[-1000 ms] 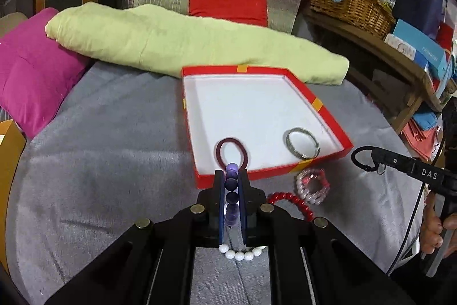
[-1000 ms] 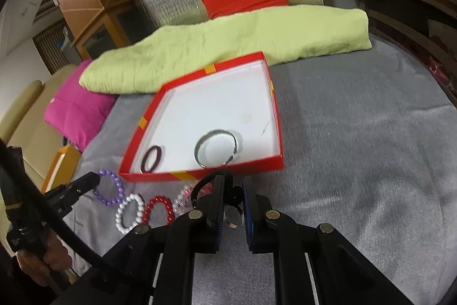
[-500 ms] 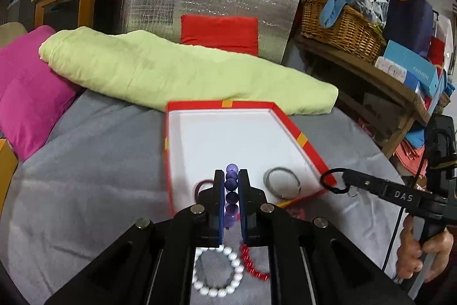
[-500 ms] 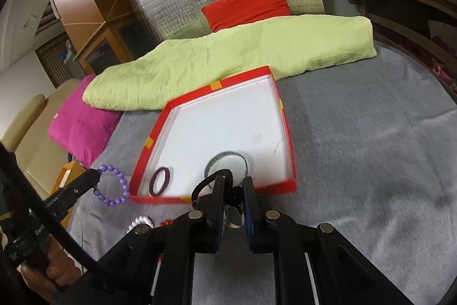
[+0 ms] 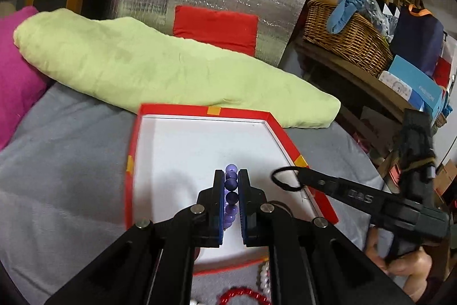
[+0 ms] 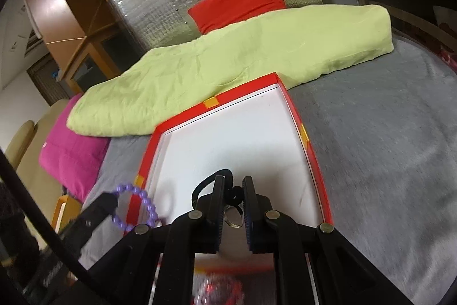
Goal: Organize jewelry
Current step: 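Carry the purple bracelet and black hair tie into the box and release both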
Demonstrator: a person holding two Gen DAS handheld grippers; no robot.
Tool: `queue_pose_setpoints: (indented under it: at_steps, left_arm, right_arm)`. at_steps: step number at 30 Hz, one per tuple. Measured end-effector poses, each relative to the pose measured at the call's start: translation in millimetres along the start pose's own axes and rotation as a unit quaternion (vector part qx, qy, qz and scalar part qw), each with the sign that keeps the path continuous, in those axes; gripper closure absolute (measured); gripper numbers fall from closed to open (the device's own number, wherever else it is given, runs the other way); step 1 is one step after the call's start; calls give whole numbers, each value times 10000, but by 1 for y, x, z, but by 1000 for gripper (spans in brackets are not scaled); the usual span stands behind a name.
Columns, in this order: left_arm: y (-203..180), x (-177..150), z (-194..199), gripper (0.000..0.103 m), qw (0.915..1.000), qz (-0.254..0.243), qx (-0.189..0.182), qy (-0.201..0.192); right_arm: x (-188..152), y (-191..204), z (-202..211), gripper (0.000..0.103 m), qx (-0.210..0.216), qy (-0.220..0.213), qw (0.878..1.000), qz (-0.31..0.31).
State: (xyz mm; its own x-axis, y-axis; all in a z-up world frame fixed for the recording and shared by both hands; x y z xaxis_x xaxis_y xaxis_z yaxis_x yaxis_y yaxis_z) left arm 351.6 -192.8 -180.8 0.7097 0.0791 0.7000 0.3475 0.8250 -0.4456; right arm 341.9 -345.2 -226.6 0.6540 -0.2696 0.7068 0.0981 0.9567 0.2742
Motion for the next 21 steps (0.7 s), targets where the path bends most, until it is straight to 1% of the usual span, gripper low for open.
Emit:
queue_pose_setpoints:
  at_steps: [5,8,11,13,15,16,17,18,19,20,21]
  left_arm:
    - [0,-3,-24,93,9998,106,-4,187]
    - [2,-3,-37,93,9995,159,73,279]
    - [4,-5,-49,93,9987,252,134,417]
    - [7,-7,-56,93,9982,258,228,494]
    - [12,-10,-61,93,9973,254,401,558]
    - [13,-10,-61,93,9970,261,456,569]
    - [15,-10,-61,92,9966,274,513,585]
    - [17,-10,-61,92,9964,277,539,596]
    - [16,-9,-59,90,9964,259,548,591]
    - [16,-8,-57,80,9965,223,581,550]
    - [16,-7,-55,72,9965,189,630,510]
  right_arm:
    - [10,-9,-35,90,-62,181,9998,-79]
    - [12,-11,-46,90,-45,275,9995,-156]
    - [13,-14,-54,89,-144,351,9992,-138]
    - [13,-17,-59,87,-181,418,9989,-150]
    - [13,-18,-63,87,-134,470,9986,-196]
    - [12,-19,-63,85,-103,487,9985,-246]
    - [12,-21,-63,80,-90,508,9982,-303]
    - [12,-22,-63,77,-83,514,9980,-349]
    - [13,-23,-62,72,-74,509,9979,-389]
    - [13,-24,-60,69,-48,487,9979,-426]
    - [14,-24,-58,69,-11,447,9980,-451]
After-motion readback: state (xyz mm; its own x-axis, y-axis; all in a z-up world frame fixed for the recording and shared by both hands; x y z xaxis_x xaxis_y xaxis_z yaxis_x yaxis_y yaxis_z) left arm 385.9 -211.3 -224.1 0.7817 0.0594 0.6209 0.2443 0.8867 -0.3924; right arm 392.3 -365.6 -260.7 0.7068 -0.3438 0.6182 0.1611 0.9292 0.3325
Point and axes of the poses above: each gripper's, at about its wrist camera, not at the fingertips, and z roughly against the way its jaws point, y to its left, x to its top, the point moved 9 cm from there along -z, roughly the way its jaws point, and after that the axes turned 12 degrees about z, right-handed, at the moved point
